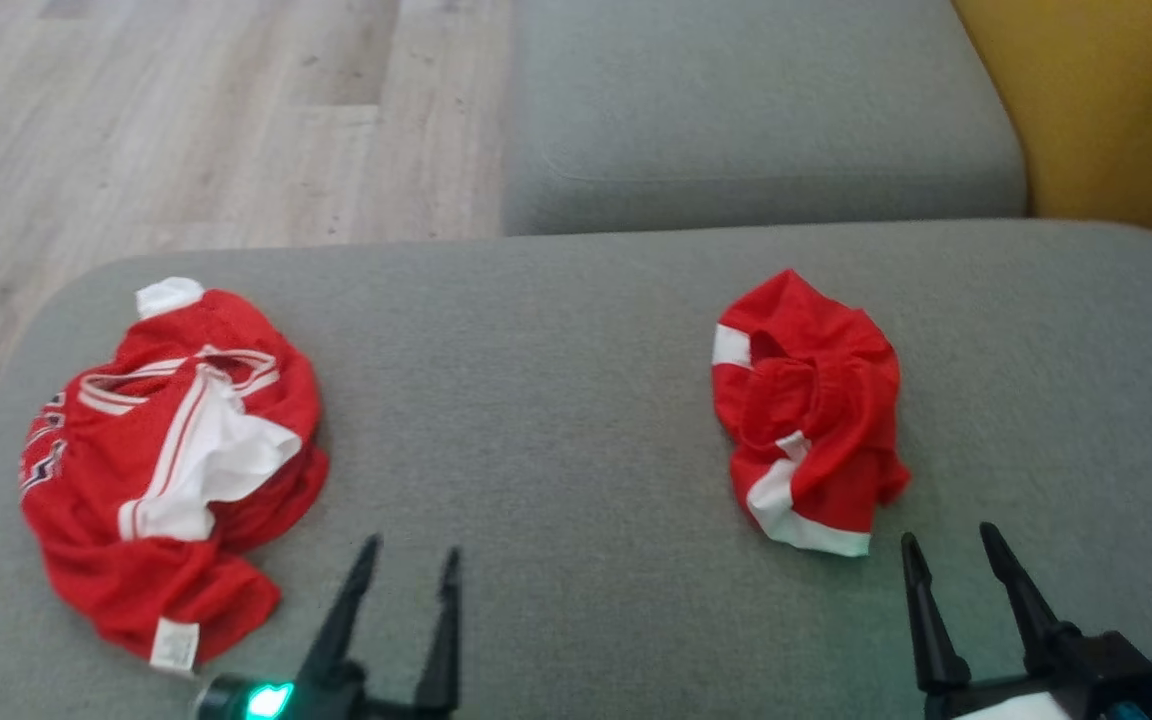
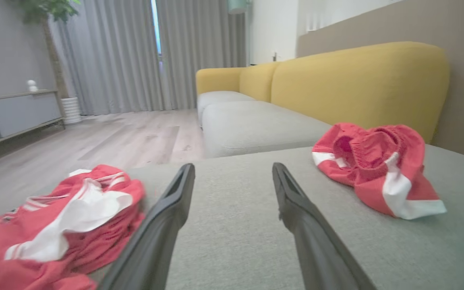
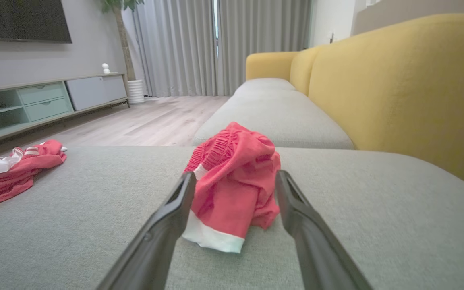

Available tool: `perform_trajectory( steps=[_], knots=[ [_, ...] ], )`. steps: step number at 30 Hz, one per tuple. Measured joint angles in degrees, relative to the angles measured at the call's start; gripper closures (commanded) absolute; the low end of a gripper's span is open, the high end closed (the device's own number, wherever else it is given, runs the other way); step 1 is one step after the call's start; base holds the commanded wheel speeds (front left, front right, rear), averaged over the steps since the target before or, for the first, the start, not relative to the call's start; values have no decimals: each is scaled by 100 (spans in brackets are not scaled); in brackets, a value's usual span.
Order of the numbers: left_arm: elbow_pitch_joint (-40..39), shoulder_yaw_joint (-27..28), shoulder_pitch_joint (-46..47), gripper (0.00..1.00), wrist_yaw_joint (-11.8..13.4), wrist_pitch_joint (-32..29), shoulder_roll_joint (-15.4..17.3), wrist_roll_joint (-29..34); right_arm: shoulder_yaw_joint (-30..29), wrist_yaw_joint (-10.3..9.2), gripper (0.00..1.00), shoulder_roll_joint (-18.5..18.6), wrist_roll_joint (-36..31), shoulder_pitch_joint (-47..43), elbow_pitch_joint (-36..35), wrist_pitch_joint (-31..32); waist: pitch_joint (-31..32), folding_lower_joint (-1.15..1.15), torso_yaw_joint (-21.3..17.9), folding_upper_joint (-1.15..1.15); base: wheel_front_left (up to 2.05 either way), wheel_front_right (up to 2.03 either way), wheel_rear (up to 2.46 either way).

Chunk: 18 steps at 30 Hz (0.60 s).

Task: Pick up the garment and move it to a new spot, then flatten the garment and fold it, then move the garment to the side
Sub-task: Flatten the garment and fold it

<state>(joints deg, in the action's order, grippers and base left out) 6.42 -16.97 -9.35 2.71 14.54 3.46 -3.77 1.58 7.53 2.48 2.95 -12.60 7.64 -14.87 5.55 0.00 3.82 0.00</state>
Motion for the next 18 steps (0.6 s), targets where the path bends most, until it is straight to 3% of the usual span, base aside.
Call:
perform_trajectory(
  steps=[8,18],
  knots=[
    [1237,-761,1306,0,-552,-1,-20,132,144,0,0,0,-108,35,-78,0,-282,0,-424,0,0,0,0],
    [2516,-1939,3149,0,-625,-226,-56,-168,220,0,0,0,-153,349,-140,1,-877,1,-956,0,0,0,0]
  ],
)
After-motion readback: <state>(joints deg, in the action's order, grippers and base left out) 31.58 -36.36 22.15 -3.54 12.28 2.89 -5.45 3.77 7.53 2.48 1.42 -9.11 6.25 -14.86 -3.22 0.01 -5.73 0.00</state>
